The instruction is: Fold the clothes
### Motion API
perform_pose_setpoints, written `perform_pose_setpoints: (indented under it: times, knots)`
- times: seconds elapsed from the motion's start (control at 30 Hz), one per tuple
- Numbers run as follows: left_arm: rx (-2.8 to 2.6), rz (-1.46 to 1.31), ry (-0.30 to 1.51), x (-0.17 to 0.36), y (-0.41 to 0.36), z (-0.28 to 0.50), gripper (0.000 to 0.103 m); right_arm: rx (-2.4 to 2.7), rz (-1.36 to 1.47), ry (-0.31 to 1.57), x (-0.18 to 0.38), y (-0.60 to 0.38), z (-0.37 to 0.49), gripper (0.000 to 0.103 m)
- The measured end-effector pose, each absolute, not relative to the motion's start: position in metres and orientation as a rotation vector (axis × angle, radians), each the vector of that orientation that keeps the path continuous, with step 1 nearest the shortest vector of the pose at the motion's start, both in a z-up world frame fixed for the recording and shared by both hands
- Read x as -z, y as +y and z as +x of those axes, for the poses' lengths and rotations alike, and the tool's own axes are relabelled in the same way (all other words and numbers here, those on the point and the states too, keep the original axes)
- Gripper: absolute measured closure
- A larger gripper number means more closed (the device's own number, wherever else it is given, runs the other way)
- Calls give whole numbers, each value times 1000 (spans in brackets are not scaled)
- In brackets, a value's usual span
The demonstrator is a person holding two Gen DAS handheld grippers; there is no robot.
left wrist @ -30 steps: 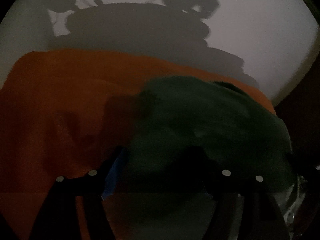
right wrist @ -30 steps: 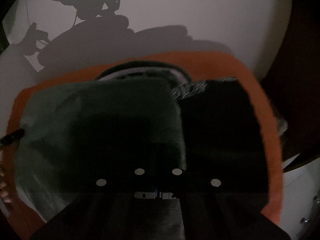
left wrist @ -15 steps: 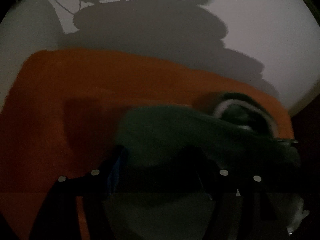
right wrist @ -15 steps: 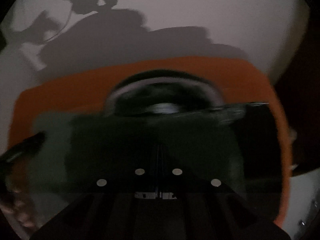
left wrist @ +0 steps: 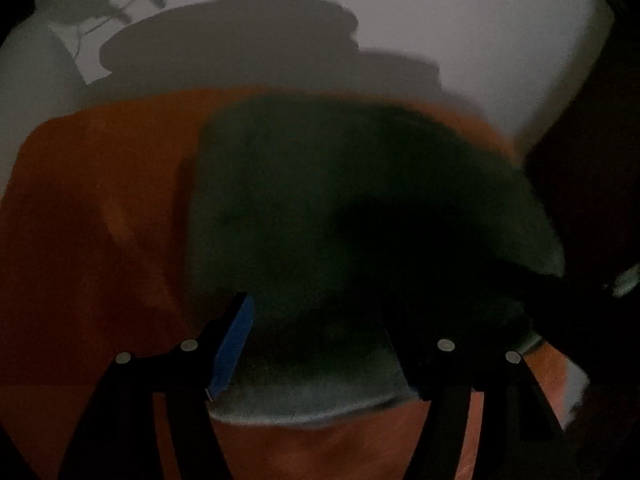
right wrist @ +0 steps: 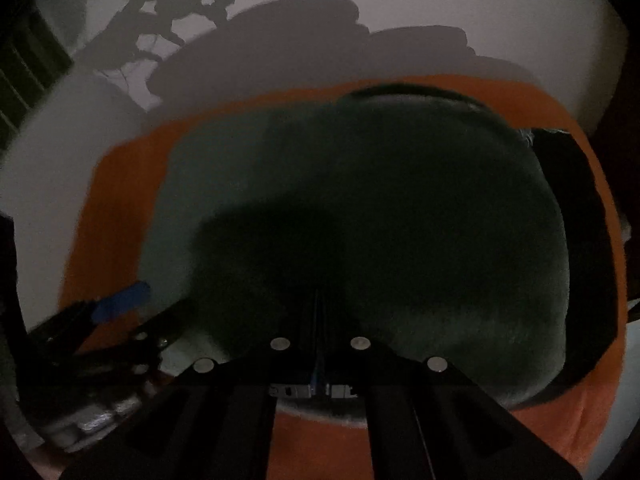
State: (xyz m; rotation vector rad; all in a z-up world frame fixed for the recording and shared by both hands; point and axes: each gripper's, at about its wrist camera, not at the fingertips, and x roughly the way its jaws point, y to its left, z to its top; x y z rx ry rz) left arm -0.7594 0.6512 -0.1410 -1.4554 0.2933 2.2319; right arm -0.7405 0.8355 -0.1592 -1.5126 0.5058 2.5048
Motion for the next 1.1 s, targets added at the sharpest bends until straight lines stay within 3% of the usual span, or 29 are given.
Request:
perform_pose_setpoints:
  times: [0.17, 0.3, 0.47, 0.83, 1.1]
  knots:
    - [-2254, -1541, 246, 158, 614, -773, 33, -2434, -1478, 571, 172, 873, -716, 103]
    - [-2302, -1567, 221, 155, 587, -774, 33, -2342, -1422, 459, 160, 886, -700, 103]
    - [-2300, -1585, 182, 151, 562, -763, 33, -2273, -1372, 558, 154, 903, -677, 103]
    - [-2269, -1544, 152, 145, 560, -745, 33, -2332, -1403, 573, 130, 826, -653, 103]
    - [-2254, -1488, 138, 87, 545, -700, 33, -2405, -1428, 510, 83, 747, -612, 103]
